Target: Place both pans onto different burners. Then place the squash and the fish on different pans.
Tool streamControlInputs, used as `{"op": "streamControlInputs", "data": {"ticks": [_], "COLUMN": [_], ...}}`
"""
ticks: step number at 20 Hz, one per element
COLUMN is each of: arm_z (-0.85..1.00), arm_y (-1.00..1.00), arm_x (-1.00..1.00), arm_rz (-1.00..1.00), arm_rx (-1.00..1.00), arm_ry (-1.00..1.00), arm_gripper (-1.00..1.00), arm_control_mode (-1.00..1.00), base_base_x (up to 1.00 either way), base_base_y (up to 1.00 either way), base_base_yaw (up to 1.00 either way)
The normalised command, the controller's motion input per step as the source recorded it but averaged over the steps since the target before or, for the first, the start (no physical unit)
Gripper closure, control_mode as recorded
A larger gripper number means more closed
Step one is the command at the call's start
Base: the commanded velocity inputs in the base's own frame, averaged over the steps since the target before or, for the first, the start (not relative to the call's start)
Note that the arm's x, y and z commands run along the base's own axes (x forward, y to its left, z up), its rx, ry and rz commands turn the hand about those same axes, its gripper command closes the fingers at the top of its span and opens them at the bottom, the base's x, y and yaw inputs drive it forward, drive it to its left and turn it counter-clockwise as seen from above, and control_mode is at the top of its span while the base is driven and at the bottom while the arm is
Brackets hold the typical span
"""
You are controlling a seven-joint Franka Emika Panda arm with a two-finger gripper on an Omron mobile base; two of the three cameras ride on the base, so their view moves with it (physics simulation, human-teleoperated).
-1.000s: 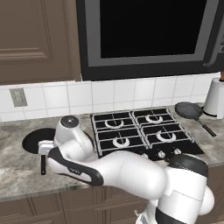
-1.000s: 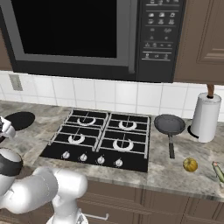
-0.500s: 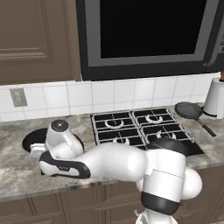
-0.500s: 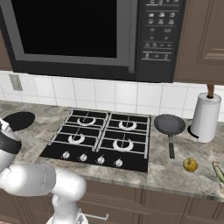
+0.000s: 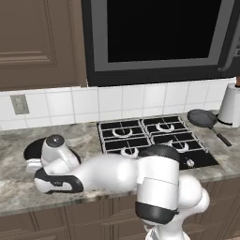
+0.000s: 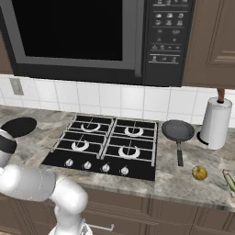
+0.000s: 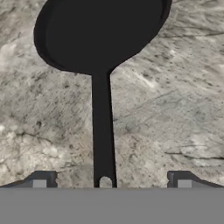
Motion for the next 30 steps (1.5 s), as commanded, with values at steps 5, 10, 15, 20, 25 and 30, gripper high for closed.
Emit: {"op": "streamControlInputs", "data": {"ticks": [5, 10, 15, 20, 25, 30], "arm_z": [-0.23, -0.26, -0.27, -0.31, -0.30, -0.26], "arm_y": [0.19, 0.08, 0.00, 0.04, 0.20, 0.17], "arm_x": [0.14, 0.25, 0.26, 0.25, 0.23, 0.08], "arm_rz": [0.00, 0.00, 0.00, 0.00, 0.00, 0.00], "arm_rx": [-0.03, -0.05, -0.04, -0.03, -0.03, -0.02], "arm_ry": [0.00, 0.00, 0.00, 0.00, 0.00, 0.00], "arm_gripper": [-1.00, -1.00, -1.00, -1.00, 1.00, 1.00], "arm_control_mode": [-1.00, -1.00, -1.00, -1.00, -1.00, -1.00], "base_base_x": [0.00, 0.00, 0.00, 0.00, 0.00, 0.00], "base_base_y": [0.00, 0.00, 0.00, 0.00, 0.00, 0.00], "base_base_yaw": [0.00, 0.00, 0.00, 0.00, 0.00, 0.00]}}
